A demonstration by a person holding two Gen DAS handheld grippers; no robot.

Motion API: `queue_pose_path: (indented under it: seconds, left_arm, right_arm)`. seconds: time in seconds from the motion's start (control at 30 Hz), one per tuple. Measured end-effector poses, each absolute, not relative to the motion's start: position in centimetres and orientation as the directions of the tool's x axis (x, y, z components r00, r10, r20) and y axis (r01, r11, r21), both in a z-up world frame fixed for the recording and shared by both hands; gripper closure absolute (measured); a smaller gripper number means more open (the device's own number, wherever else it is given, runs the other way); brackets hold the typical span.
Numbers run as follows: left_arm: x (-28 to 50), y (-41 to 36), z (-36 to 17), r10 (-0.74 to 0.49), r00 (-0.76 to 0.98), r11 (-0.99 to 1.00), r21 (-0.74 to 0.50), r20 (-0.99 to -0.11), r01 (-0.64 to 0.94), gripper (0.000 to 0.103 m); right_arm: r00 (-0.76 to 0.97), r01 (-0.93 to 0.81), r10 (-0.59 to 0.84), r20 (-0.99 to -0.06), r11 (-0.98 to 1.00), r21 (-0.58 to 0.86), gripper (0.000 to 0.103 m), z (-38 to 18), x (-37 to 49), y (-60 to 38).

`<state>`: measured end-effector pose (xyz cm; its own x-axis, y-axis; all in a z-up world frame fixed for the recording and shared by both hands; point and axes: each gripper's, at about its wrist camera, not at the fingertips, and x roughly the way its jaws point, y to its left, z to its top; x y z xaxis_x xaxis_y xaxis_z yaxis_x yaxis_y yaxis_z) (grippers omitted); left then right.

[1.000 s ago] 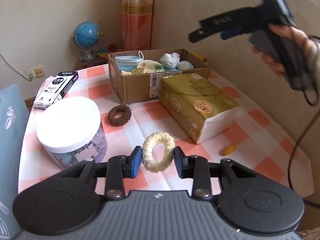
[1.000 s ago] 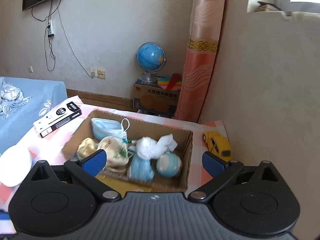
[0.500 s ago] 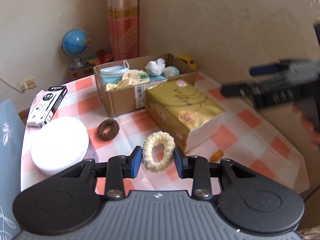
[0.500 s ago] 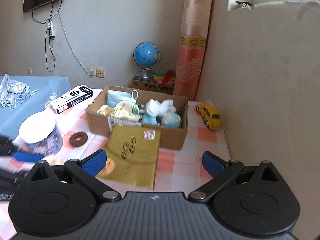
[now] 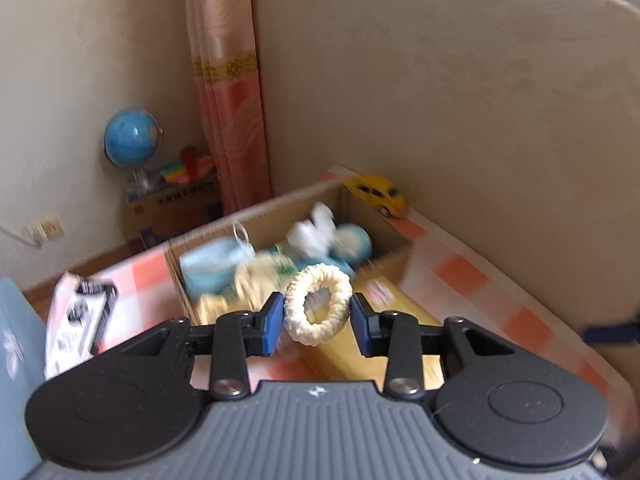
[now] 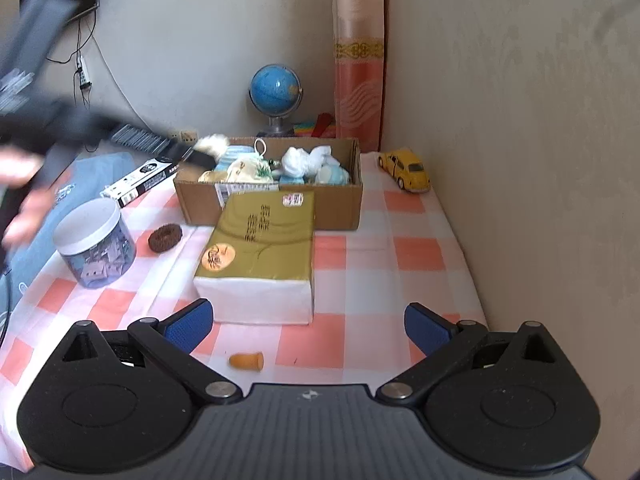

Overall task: Organize soft objects
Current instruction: 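Carry the cream ring scrunchie to the box and release it with the left gripper, then grasp the brown scrunchie with the left gripper while the right approaches the orange piece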

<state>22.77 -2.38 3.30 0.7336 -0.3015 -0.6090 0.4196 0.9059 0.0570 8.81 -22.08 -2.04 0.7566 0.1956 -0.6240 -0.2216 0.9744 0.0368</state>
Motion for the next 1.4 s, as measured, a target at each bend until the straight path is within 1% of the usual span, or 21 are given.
queue_pose_path:
  seconds: [0.1, 0.27, 0.3, 0.33, 0.37, 0.4, 0.43, 0.7, 0.97, 1.03, 1.33, 1.4]
  left_arm:
    - [25.3, -3.7, 3.6, -0.305, 0.731, 0.901, 0.065, -0.610, 0.430, 0.067]
    - [29.4, -5.3, 2.9, -0.289, 0.715, 0.906, 0.059, -0.637, 0.419, 0.067]
    - [29.9, -5.6, 2.6, -0.295, 0.712, 0.904, 0.056, -0.637, 0.424, 0.064]
    - [30.2, -5.8, 2.4, -0.292, 0.709, 0.906, 0.053, -0.641, 0.421, 0.049]
    - [30.4, -5.8, 2.2, -0.290, 0.707, 0.908, 0.047, -0.646, 0.416, 0.038]
    - [30.3, -5.8, 2.1, -0.289, 0.712, 0.912, 0.043, -0.639, 0.409, 0.020]
    - [29.9, -5.6, 2.1, -0.285, 0.726, 0.916, 0.045, -0.626, 0.398, 0.012]
    - [26.5, -3.3, 3.4, -0.269, 0.767, 0.933, 0.041, -0.583, 0.358, 0.007]
    - [23.2, -1.1, 3.8, -0.267, 0.749, 0.929, 0.045, -0.606, 0.368, 0.006]
    - [22.2, -0.8, 3.6, -0.269, 0.745, 0.927, 0.046, -0.611, 0.372, 0.004]
    - [17.3, 0.0, 2.2, -0.348, 0.707, 0.898, 0.000, -0.615, 0.441, 0.003]
    - [16.7, 0.0, 1.9, -0.354, 0.700, 0.889, 0.008, -0.620, 0.457, 0.003]
  right_arm:
    - [0.759, -0.206, 0.173, -0.628, 0.978, 0.021, 0.000, -2.0, 9.0, -22.3]
    - [0.754, -0.195, 0.177, -0.633, 0.980, 0.041, 0.000, -2.0, 9.4, -22.7]
    - [0.753, -0.194, 0.175, -0.635, 0.980, 0.040, 0.000, -2.0, 9.3, -22.7]
    - [0.751, -0.192, 0.172, -0.637, 0.981, 0.038, 0.000, -2.1, 9.3, -22.7]
    - [0.750, -0.192, 0.169, -0.639, 0.981, 0.035, 0.000, -2.2, 9.3, -22.7]
    - [0.749, -0.192, 0.167, -0.641, 0.981, 0.031, 0.000, -2.2, 9.3, -22.7]
    - [0.750, -0.192, 0.166, -0.640, 0.981, 0.029, 0.000, -2.2, 9.2, -22.7]
    - [0.743, -0.205, 0.181, -0.644, 0.978, 0.039, 0.000, -2.5, 9.1, -22.6]
    - [0.725, -0.227, 0.220, -0.653, 0.971, 0.074, 0.000, -2.8, 8.6, -22.2]
    - [0.717, -0.234, 0.226, -0.660, 0.969, 0.078, 0.000, -3.1, 8.5, -22.0]
    - [0.686, -0.247, 0.220, -0.694, 0.967, 0.062, 0.000, -4.1, 8.8, -20.9]
    - [0.681, -0.248, 0.214, -0.700, 0.967, 0.054, 0.000, -4.3, 8.8, -20.7]
